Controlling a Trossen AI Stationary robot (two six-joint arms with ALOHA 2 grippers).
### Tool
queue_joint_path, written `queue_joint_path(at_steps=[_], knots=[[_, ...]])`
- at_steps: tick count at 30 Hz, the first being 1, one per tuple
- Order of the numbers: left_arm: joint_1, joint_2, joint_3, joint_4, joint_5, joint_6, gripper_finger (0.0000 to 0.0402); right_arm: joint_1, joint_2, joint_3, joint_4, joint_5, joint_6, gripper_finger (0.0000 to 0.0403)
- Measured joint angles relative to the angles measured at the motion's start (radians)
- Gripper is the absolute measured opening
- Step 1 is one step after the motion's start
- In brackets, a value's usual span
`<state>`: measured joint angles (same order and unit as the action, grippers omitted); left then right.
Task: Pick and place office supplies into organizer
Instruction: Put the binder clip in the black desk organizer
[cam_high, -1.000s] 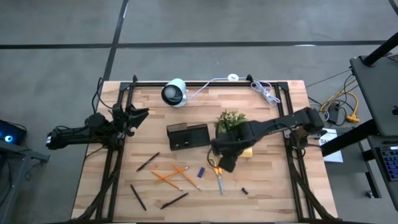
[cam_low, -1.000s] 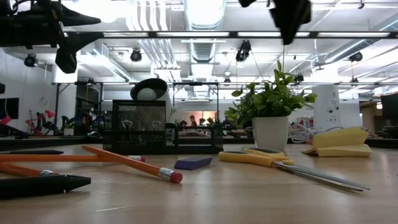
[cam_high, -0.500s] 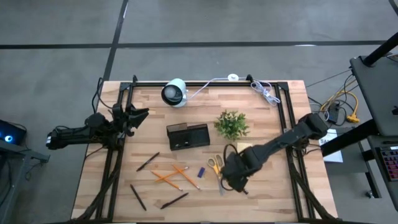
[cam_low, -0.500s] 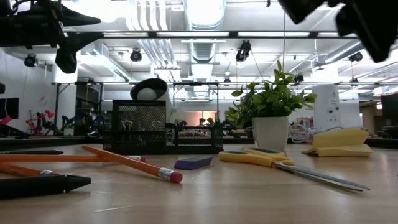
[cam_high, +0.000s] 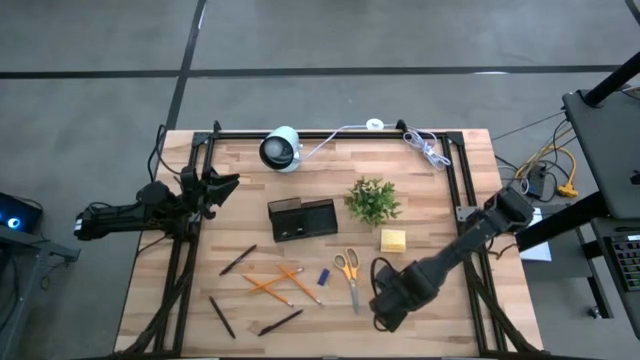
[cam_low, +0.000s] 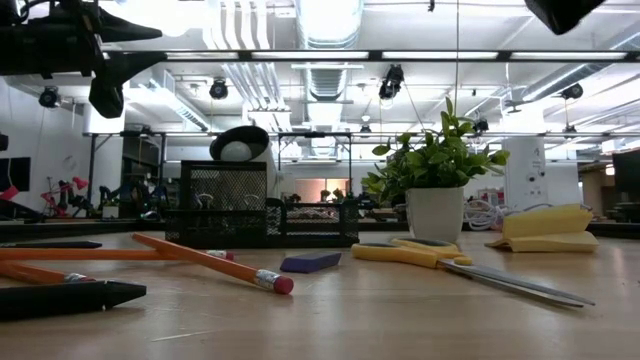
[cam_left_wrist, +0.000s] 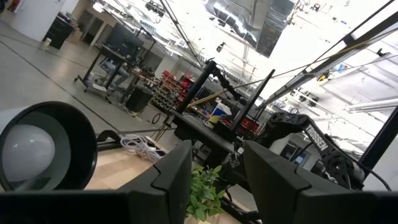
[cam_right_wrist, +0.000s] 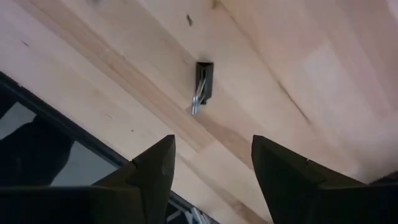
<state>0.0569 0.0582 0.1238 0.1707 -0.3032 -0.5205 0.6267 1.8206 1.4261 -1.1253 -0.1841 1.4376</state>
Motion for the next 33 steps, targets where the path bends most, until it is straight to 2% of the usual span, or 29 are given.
queue_joint_path(at_steps=[8,14,20,33], knots=[[0.0,0.0,0.0,0.0,0.0,0.0,0.0132,0.018,0.017,-0.088,0.193,0.026,0.028,0.0199],[0.0,-0.001,0.0,0.0,-0.002,0.0,0.0132,0.018,0.03,-0.14,0.204,0.028,0.044,0.0199],[0.0,0.0,0.0,-0.001,-0.008,0.0,0.0132,0.019,0.043,-0.174,0.294,0.041,0.025,0.0199],[0.0,0.0,0.0,0.0,-0.008,0.0,0.0132,0.019,0.042,-0.19,0.296,0.053,0.0,0.0183]])
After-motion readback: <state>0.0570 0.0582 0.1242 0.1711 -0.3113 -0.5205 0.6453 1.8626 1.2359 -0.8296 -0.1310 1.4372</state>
